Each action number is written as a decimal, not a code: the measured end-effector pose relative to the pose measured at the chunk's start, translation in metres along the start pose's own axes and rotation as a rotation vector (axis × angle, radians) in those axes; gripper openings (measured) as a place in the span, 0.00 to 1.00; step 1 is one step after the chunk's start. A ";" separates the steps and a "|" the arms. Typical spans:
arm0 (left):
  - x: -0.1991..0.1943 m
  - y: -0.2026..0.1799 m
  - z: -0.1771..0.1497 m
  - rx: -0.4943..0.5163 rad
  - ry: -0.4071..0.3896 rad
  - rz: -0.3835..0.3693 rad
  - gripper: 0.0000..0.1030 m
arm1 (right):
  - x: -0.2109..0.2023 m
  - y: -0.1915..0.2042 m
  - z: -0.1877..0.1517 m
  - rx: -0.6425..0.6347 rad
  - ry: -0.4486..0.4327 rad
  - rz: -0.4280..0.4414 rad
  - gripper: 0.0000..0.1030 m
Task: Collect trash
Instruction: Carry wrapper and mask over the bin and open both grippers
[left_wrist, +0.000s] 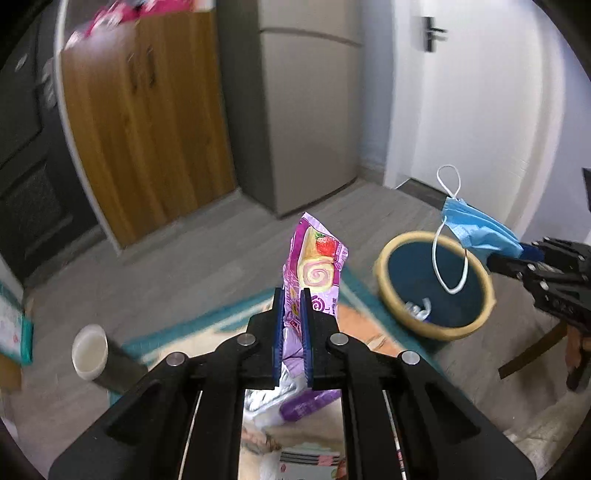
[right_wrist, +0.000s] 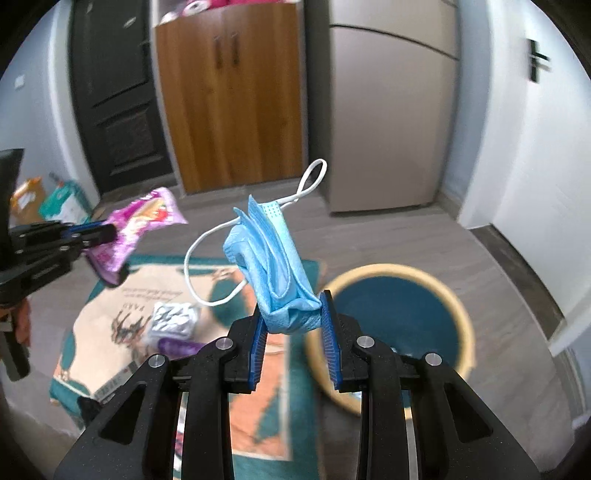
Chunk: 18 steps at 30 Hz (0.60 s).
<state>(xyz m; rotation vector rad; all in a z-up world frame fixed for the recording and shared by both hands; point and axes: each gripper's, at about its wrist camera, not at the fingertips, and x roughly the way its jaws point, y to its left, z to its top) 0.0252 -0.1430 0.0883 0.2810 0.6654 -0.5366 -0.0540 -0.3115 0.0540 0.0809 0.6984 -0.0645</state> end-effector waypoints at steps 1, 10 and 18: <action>-0.007 -0.008 0.011 0.019 -0.022 -0.013 0.08 | -0.009 -0.016 0.002 0.017 -0.016 -0.020 0.28; 0.004 -0.071 0.043 0.132 -0.056 -0.104 0.08 | -0.008 -0.097 -0.019 0.164 0.003 -0.101 0.28; 0.067 -0.120 0.026 0.147 0.045 -0.170 0.08 | 0.033 -0.131 -0.041 0.229 0.088 -0.131 0.28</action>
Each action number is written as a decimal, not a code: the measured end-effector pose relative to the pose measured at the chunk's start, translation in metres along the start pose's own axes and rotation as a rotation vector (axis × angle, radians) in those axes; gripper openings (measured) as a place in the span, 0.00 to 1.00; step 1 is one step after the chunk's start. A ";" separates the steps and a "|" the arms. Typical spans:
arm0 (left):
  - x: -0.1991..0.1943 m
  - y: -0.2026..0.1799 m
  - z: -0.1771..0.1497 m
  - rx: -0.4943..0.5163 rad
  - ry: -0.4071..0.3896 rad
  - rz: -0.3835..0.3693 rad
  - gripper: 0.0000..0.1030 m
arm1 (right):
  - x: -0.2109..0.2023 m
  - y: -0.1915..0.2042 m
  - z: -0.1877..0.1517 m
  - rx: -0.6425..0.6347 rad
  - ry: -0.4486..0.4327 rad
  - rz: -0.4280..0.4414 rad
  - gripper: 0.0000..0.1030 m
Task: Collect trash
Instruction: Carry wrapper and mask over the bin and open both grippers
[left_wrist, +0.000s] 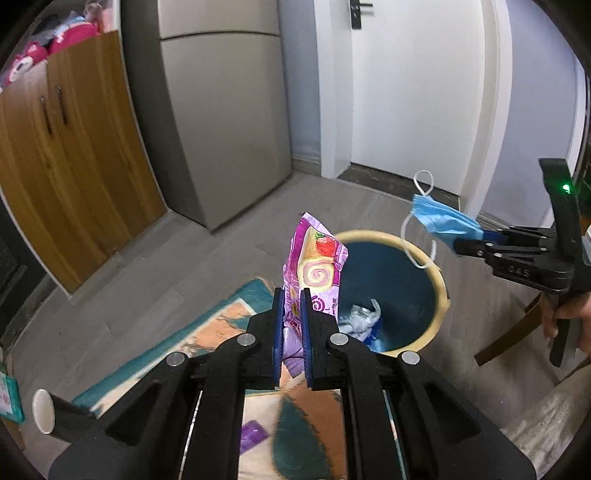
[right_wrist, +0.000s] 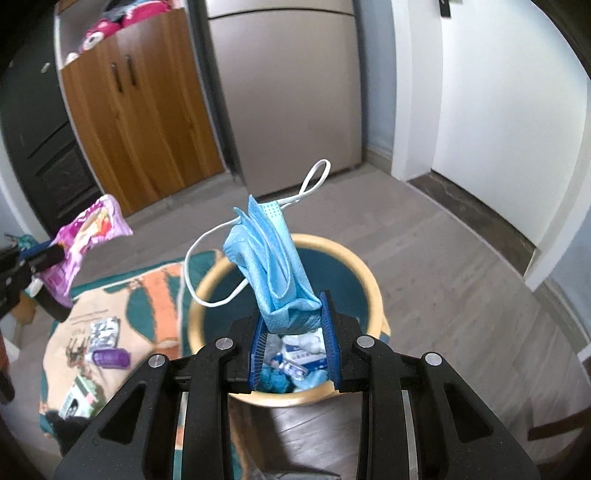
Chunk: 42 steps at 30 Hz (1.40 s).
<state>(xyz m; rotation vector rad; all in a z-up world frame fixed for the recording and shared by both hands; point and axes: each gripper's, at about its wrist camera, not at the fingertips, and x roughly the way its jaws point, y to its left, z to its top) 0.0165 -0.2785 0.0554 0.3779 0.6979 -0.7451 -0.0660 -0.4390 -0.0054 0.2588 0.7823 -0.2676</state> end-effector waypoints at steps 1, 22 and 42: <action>0.005 -0.001 -0.001 -0.005 0.007 -0.007 0.08 | 0.006 -0.002 -0.002 -0.002 0.011 -0.008 0.28; 0.101 -0.039 -0.018 0.034 0.138 -0.037 0.08 | 0.067 -0.024 -0.013 0.021 0.127 -0.045 0.29; 0.081 -0.029 -0.022 0.049 0.076 0.031 0.83 | 0.051 -0.009 -0.007 0.011 0.072 -0.016 0.90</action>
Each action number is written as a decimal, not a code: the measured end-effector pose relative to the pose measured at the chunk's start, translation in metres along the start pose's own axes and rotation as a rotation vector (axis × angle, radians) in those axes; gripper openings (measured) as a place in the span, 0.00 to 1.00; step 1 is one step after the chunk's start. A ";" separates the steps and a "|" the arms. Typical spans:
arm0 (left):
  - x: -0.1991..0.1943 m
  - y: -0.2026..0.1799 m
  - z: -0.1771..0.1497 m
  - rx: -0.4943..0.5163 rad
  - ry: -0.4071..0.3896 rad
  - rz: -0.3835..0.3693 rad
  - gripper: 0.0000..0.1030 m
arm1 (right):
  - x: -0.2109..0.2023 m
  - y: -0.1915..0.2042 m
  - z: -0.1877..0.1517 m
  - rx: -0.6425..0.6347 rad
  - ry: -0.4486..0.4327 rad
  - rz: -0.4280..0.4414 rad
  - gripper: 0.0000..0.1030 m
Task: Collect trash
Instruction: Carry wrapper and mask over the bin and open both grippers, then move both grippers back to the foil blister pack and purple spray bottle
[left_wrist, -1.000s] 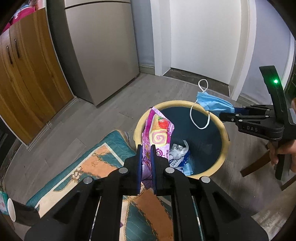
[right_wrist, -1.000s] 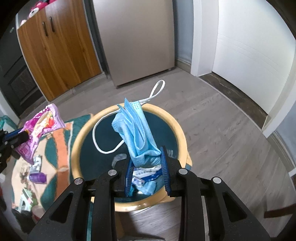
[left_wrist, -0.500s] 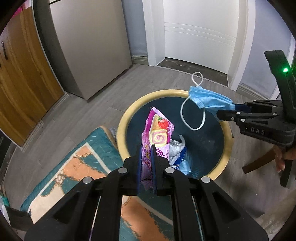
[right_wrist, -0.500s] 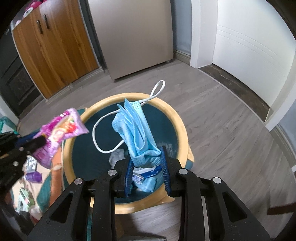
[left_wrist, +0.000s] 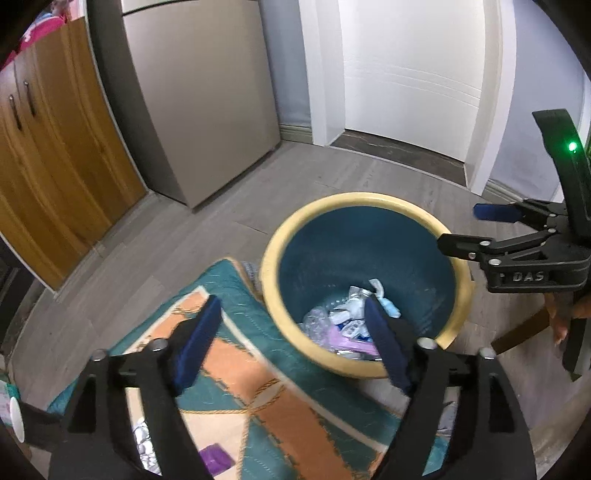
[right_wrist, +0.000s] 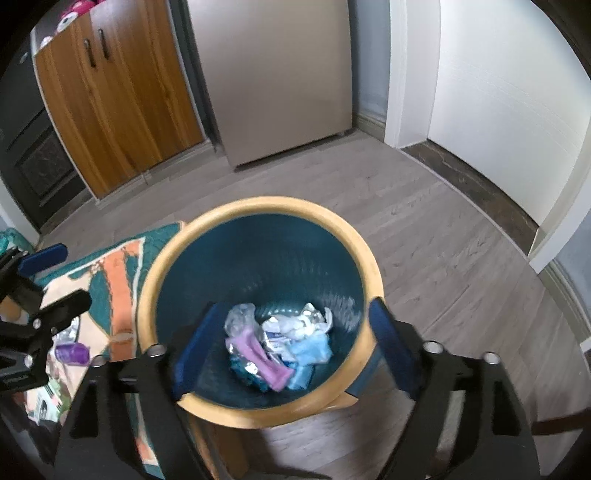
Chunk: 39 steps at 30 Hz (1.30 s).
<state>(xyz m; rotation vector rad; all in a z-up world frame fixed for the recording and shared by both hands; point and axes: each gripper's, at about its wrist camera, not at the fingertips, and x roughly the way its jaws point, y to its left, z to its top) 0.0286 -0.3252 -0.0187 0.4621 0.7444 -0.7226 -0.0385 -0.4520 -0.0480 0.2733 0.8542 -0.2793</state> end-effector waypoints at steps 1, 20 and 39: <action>-0.003 0.002 -0.001 -0.002 -0.004 0.005 0.87 | -0.003 0.002 0.001 0.002 -0.010 0.005 0.92; -0.123 0.109 -0.084 -0.170 -0.051 0.172 0.89 | -0.038 0.122 0.002 -0.214 -0.050 0.093 0.94; -0.143 0.187 -0.186 -0.256 0.058 0.280 0.91 | -0.023 0.215 -0.066 -0.288 0.060 0.189 0.95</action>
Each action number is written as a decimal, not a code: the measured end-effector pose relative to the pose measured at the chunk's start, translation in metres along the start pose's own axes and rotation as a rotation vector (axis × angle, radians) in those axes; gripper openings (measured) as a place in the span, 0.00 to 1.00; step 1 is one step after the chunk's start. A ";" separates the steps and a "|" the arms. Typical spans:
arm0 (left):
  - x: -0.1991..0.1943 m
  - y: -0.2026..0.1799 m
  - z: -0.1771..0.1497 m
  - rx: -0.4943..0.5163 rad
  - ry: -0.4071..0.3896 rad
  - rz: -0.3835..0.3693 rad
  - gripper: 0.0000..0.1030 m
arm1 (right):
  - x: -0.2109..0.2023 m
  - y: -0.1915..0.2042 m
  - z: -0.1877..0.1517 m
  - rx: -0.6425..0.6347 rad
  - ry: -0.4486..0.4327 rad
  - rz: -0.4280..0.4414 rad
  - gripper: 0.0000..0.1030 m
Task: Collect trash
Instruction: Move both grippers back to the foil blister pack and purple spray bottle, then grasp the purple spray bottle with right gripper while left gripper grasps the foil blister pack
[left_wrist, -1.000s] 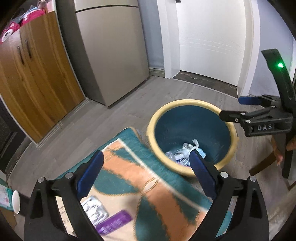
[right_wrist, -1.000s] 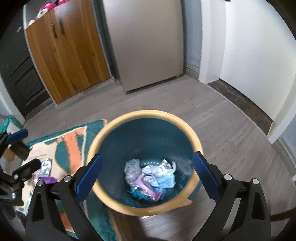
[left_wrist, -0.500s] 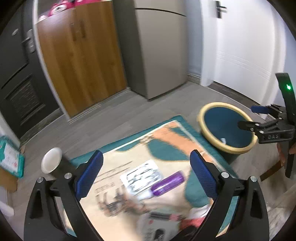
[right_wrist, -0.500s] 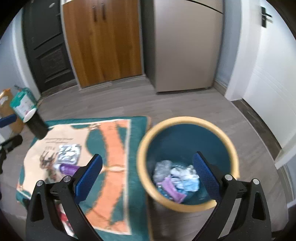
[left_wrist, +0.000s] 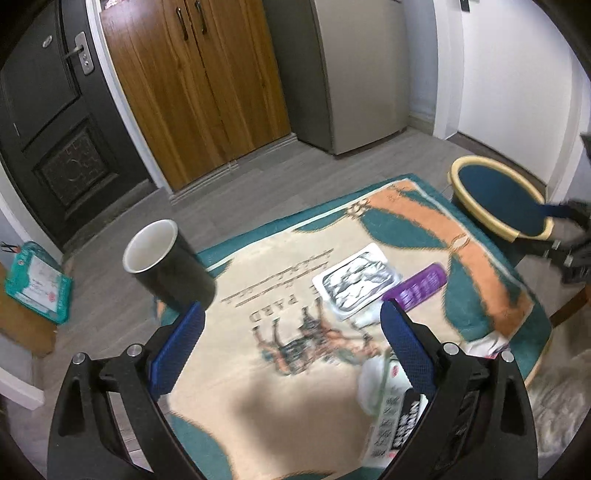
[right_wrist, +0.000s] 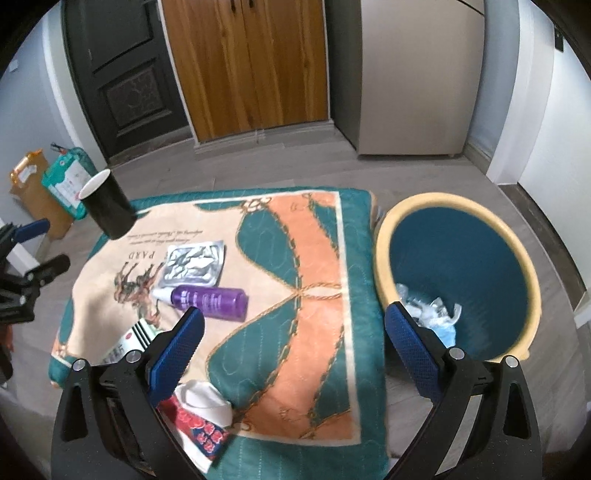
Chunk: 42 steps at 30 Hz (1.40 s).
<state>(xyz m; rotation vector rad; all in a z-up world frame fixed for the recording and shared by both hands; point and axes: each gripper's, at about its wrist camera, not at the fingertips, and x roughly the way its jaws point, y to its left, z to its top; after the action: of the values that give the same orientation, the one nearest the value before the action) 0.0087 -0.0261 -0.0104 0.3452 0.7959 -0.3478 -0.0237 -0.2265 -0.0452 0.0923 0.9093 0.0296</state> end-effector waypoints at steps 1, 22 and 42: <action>0.003 -0.002 0.002 0.008 -0.003 -0.014 0.91 | 0.003 0.002 0.000 -0.009 0.006 0.003 0.95; 0.065 0.024 0.006 -0.033 0.079 -0.081 0.91 | 0.109 0.090 0.007 -0.441 0.094 0.143 0.91; 0.099 0.000 0.020 -0.016 0.121 -0.110 0.92 | 0.079 0.073 0.008 -0.460 0.143 0.218 0.35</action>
<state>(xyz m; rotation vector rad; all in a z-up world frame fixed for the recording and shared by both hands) 0.0857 -0.0518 -0.0710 0.3105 0.9383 -0.4261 0.0323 -0.1492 -0.0959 -0.2423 1.0114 0.4508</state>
